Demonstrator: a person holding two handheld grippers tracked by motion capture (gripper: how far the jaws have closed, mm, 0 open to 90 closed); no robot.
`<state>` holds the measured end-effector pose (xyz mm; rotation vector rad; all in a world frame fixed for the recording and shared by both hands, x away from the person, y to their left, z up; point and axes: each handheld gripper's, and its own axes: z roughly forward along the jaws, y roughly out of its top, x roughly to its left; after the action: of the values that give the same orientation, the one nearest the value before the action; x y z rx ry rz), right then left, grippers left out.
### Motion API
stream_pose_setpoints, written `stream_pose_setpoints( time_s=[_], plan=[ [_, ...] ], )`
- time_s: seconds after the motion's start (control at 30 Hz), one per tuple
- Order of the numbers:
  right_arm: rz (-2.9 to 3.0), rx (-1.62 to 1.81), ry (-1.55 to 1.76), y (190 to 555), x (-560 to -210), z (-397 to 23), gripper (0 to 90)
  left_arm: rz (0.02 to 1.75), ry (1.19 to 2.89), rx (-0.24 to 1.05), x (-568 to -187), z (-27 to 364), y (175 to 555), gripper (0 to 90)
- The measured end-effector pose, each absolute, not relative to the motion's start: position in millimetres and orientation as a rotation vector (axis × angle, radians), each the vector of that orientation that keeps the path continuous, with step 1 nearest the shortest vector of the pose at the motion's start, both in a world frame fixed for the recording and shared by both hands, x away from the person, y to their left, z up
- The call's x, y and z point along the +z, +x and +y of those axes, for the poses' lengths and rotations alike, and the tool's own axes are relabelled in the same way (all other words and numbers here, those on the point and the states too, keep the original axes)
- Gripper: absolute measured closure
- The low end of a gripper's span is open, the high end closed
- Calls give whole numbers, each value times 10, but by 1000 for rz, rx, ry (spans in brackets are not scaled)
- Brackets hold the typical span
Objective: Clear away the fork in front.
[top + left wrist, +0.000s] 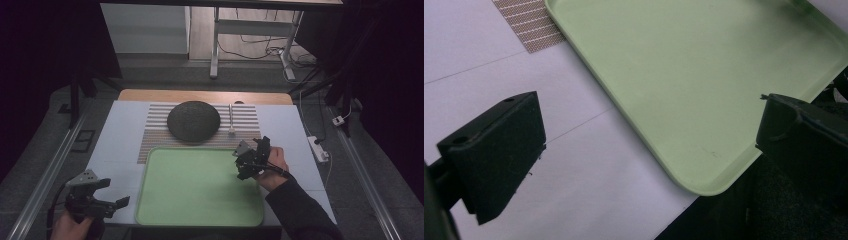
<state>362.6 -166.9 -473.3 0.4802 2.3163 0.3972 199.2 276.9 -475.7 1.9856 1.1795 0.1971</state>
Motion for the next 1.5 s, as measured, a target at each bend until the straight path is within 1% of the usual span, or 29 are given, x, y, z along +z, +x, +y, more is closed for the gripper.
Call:
stream_pose_setpoints(
  time_s=[0.8, 0.9, 1.1, 1.17, 1.27, 1.3, 1.33, 1.37, 1.4, 1.43, 1.47, 1.5],
  plan=[
    [2234, 284, 409, 4235, -4779, -1496, 5, 1182, 1983, 190, -4760, 2774, 1997, 0],
    [2223, 253, 401, 4359, -4825, -1470, 18, 1182, 1983, 188, -4761, 2775, 1999, 0],
    [2242, 214, 377, 4485, -4900, -1402, 45, 1182, 1983, 187, -4762, 2774, 2001, 0],
    [2260, 199, 351, 4521, -4944, -1369, 63, 1183, 1983, 187, -4762, 2775, 2001, 0],
    [2266, 162, 314, 4561, -5014, -1323, 119, 1182, 1983, 187, -4762, 2775, 2001, 0],
    [2283, 163, 288, 4593, -5060, -1306, 183, 1182, 1984, 187, -4762, 2775, 2001, 0],
    [2284, 152, 281, 4599, -5075, -1296, 202, 1181, 1985, 186, -4762, 2774, 2002, 0],
    [2284, 152, 281, 4599, -5075, -1296, 202, 1181, 1986, 187, -4762, 2773, 2002, 0],
    [2269, 135, 260, 4616, -5106, -1282, 249, 1181, 1987, 187, -4762, 2773, 2002, 0],
    [2269, 135, 260, 4616, -5106, -1282, 249, 1181, 1987, 187, -4762, 2773, 2002, 0],
    [2280, 127, 234, 4630, -5131, -1270, 302, 1181, 1987, 186, -4762, 2773, 2002, 0],
    [2278, 121, 224, 4634, -5149, -1262, 334, 1181, 1987, 186, -4762, 2773, 2002, 0]
  ],
)
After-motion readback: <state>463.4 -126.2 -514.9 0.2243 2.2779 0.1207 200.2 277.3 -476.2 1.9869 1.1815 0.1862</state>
